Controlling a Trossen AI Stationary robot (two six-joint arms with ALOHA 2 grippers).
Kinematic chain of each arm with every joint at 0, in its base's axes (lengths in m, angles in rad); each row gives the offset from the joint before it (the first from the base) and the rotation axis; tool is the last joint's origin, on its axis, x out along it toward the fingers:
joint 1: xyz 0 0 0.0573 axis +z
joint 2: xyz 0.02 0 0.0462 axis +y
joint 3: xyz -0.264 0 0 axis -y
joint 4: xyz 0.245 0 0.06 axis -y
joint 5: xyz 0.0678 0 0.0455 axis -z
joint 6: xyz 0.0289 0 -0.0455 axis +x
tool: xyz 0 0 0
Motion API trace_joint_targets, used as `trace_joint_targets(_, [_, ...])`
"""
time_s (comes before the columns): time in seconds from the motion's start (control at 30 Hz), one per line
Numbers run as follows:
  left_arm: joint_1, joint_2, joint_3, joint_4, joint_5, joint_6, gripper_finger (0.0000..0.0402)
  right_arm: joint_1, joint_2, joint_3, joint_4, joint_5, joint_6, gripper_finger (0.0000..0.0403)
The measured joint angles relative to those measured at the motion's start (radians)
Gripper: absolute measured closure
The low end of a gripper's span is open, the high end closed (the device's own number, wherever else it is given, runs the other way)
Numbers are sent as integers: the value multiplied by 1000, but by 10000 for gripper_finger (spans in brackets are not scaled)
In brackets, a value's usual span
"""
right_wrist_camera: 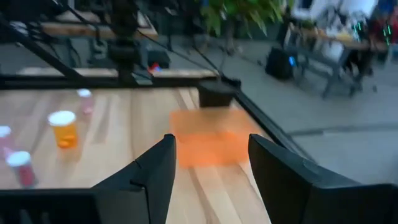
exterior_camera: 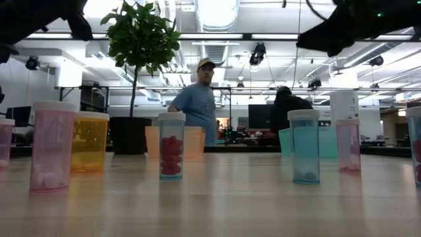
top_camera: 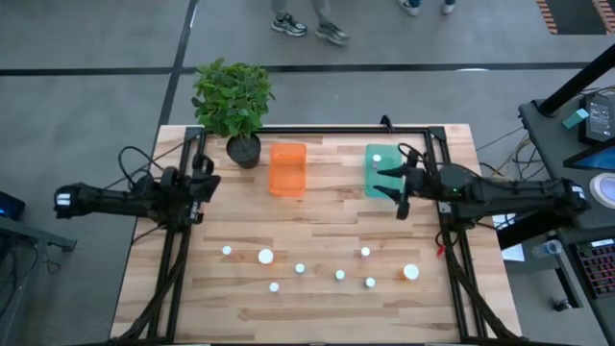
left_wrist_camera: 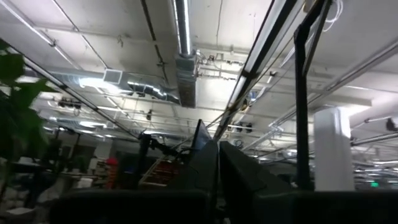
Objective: Pick and place medicine bottles into bin by pill shape (circle, oval)
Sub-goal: Put the left orange capsule bottle into the orange bin
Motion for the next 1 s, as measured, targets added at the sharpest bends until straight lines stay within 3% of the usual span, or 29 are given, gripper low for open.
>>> trace_joint_targets(0.33, [-30,182,148,39,8,-81,402,63,-124,-109,110,-3,-80,216])
trace_joint_targets(0.5, [-92,285,266,32,8,-81,402,63,-181,-145,190,-108,-122,216])
trace_joint_targets(0.7, [-184,448,407,-15,5,-76,402,63,-238,-153,215,-134,-198,216])
trace_joint_targets(1.0, [-312,664,636,-110,-150,-53,402,63,-336,-136,205,-250,-181,216])
